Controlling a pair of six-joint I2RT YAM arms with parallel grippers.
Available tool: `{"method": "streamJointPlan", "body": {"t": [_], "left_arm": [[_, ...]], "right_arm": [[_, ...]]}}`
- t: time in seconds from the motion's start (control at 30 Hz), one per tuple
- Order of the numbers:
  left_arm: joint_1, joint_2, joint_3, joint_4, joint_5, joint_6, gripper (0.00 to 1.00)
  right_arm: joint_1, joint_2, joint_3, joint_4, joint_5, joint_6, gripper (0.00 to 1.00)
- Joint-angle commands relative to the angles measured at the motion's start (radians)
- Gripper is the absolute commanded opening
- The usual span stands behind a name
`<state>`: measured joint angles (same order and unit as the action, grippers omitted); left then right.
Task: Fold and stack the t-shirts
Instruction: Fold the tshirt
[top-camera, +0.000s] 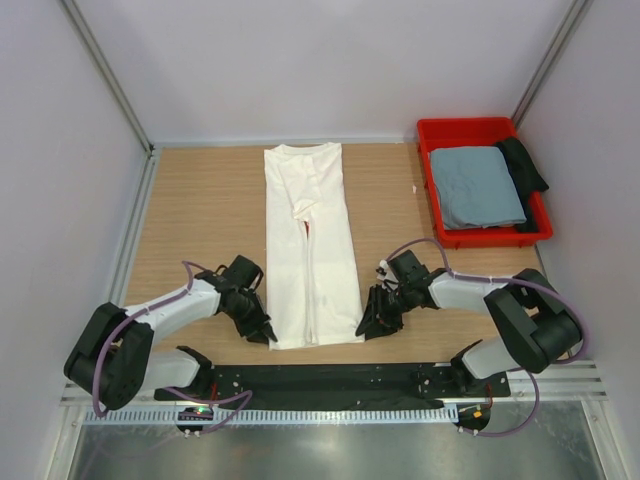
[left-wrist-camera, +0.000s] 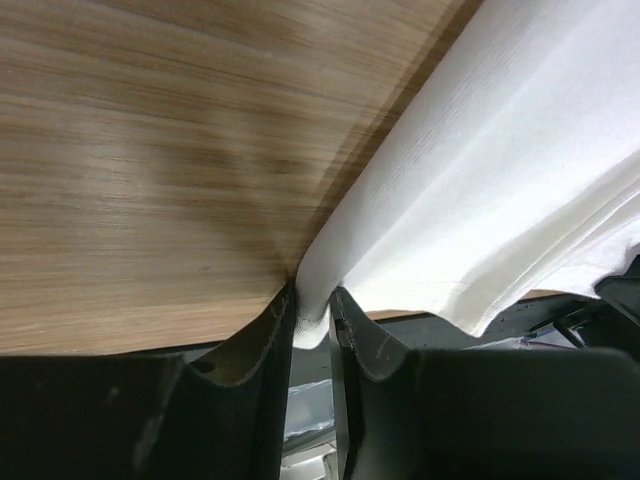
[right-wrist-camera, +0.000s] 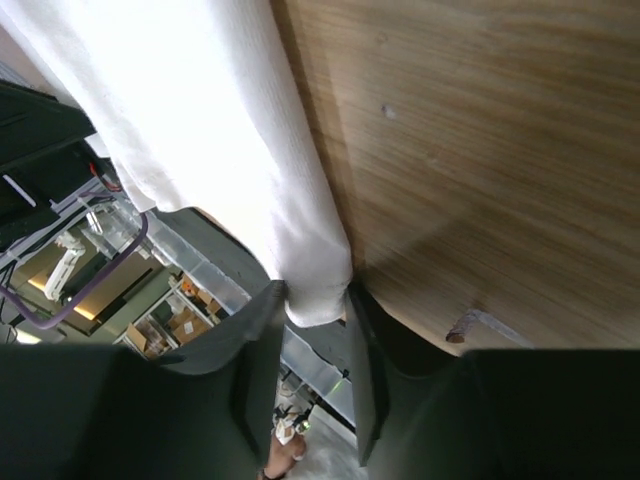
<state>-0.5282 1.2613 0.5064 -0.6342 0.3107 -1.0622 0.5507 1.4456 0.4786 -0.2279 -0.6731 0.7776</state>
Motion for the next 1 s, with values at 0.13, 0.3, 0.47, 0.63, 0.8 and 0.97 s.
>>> {"method": "streamJointPlan", "body": {"t": [0.13,0.3,0.47,0.63,0.8,0.97], "left_arm": [[-0.009,0.030,-0.048,-0.117,-0.134,0.019,0.11],[-0.010,0.038,-0.052,-0.119,-0.136,0.013,0.00],[-0.010,0.030,-0.058,-0.114,-0.131,0.010,0.00],[-0.010,-0.003,-0.051,-0.104,-0.122,0.021,0.00],[-0.010,-0.016,0.116,-0.171,-0.169,0.057,0.00],[0.003,0.111,0.358,-0.258,-0.220,0.140,0.00]], "right_arm": [[0.006,0.044,-0.014,-0.004,0.107,-0.038,0.18],[0.006,0.024,-0.023,-0.014,0.112,-0.043,0.01],[0.006,0.012,-0.037,0.002,0.098,-0.049,0.01],[0.006,-0.001,-0.017,-0.022,0.082,-0.073,0.01],[-0.029,-0.045,0.080,-0.074,0.102,-0.077,0.01],[-0.087,0.038,0.308,-0.188,0.106,-0.142,0.01]]}}
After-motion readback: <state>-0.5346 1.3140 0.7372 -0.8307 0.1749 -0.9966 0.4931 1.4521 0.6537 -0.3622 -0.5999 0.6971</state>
